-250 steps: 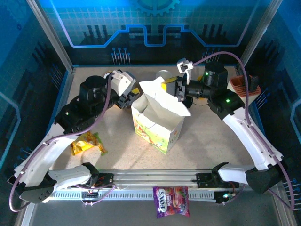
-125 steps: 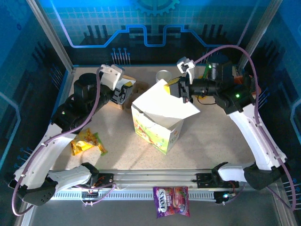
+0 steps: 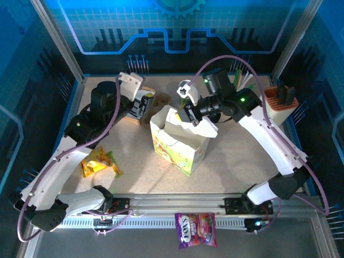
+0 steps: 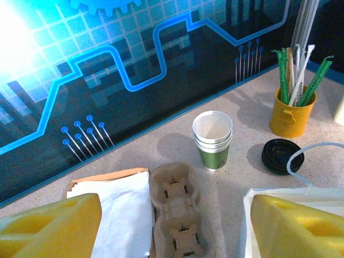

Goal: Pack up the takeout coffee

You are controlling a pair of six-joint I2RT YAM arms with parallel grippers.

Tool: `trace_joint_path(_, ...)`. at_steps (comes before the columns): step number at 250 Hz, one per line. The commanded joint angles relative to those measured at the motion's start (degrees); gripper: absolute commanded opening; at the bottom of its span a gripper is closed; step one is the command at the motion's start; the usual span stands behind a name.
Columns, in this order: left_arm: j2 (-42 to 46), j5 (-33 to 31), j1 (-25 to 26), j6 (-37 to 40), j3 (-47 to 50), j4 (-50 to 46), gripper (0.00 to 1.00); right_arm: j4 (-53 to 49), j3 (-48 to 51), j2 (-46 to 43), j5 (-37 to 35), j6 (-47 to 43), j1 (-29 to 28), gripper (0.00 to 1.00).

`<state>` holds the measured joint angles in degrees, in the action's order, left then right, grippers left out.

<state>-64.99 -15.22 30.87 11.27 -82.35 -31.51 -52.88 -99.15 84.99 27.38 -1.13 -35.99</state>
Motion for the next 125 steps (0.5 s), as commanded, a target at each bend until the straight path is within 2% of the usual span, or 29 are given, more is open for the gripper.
trace_joint_path(1, -0.6, -2.2, -1.0, -2.3, -2.1, -0.9, 0.74, 1.2, 0.8, 2.3, -0.6, 0.5, -2.4, 0.00)
trace_joint_path(43, -0.5, -3.2, -2.9, -5.1, -2.4, -1.2, 0.74, 3.8, 1.9, 5.1, -4.1, 2.4, -3.3, 0.00)
trace_joint_path(88, -0.2, -2.8, -4.3, -6.8, -1.9, -1.0, 0.74, 8.0, 2.8, 5.0, -0.7, 5.4, -3.2, 0.03)
trace_joint_path(125, 0.0, -1.1, -4.4, -7.6, -1.0, -1.0, 0.74, 8.6, 6.1, 5.3, -2.7, 5.7, -3.0, 0.06)
